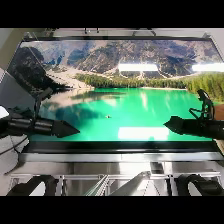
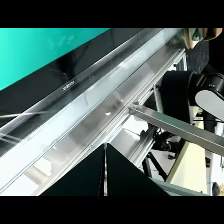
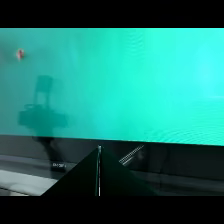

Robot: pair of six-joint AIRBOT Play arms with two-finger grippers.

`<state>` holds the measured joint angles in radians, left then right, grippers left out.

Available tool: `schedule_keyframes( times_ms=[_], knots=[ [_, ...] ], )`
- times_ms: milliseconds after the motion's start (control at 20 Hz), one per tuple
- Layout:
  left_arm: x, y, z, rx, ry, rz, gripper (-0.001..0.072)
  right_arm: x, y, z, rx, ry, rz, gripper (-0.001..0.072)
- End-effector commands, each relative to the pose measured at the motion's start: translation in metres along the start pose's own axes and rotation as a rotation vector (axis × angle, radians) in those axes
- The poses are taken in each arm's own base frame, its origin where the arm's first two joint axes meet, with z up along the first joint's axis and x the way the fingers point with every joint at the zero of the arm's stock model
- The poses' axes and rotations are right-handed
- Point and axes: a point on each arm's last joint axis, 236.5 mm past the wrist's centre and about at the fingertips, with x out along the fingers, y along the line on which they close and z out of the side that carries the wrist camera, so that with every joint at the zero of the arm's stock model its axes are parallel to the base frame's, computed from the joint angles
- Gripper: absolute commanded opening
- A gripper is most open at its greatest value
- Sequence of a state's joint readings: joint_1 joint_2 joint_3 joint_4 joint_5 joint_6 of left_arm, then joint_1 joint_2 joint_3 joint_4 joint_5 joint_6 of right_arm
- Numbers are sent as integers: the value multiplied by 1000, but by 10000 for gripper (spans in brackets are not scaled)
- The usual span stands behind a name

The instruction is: Fold the shirts.

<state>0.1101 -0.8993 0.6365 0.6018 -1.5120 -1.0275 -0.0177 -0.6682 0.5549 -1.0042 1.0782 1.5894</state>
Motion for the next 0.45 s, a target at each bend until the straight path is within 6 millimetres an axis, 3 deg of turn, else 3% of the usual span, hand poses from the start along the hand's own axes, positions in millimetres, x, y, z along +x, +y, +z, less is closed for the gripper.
schedule_keyframes(
  times_ms=[0,400],
  knots=[
    [3,2,-11,6,-21,22,20,3,2,-3,-1,1,5,22],
    [-3,-7,-12,37,-52,35,20,3,2,-3,-1,1,5,22]
  ],
)
